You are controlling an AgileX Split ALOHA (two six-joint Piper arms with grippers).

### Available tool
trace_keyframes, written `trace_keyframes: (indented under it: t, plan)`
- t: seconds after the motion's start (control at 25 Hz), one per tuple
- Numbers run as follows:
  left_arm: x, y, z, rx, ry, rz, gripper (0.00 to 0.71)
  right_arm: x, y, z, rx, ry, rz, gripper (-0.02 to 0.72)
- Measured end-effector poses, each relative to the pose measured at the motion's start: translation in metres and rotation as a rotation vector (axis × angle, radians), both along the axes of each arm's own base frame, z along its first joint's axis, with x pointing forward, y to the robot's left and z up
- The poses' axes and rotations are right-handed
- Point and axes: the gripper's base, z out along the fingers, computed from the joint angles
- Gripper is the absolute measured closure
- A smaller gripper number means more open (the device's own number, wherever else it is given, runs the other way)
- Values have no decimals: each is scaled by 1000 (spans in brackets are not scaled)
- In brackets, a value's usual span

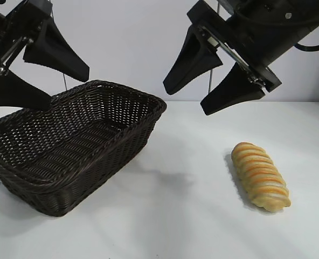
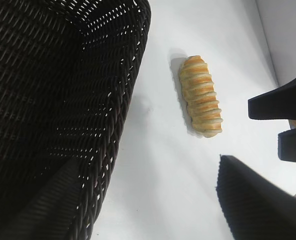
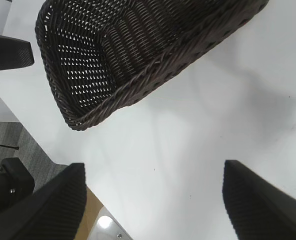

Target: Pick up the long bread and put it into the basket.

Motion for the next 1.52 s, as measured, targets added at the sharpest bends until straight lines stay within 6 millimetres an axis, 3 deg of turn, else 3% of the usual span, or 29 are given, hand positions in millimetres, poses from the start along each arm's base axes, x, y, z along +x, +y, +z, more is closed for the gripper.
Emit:
trace_keyframes:
  t: [0.56,1.04,1.32,1.52]
  plan:
    - [0,0,0,-1,5,5,158,0,0,0,0,0,0,155]
    - [-4,43,-3,28,198,99,158,0,0,0,0,0,0,155]
    - [-28,55,20,51,287,273,158,0,0,0,0,0,0,155]
    - [-33,59,27,-17,357,445,158,0,0,0,0,0,0,155]
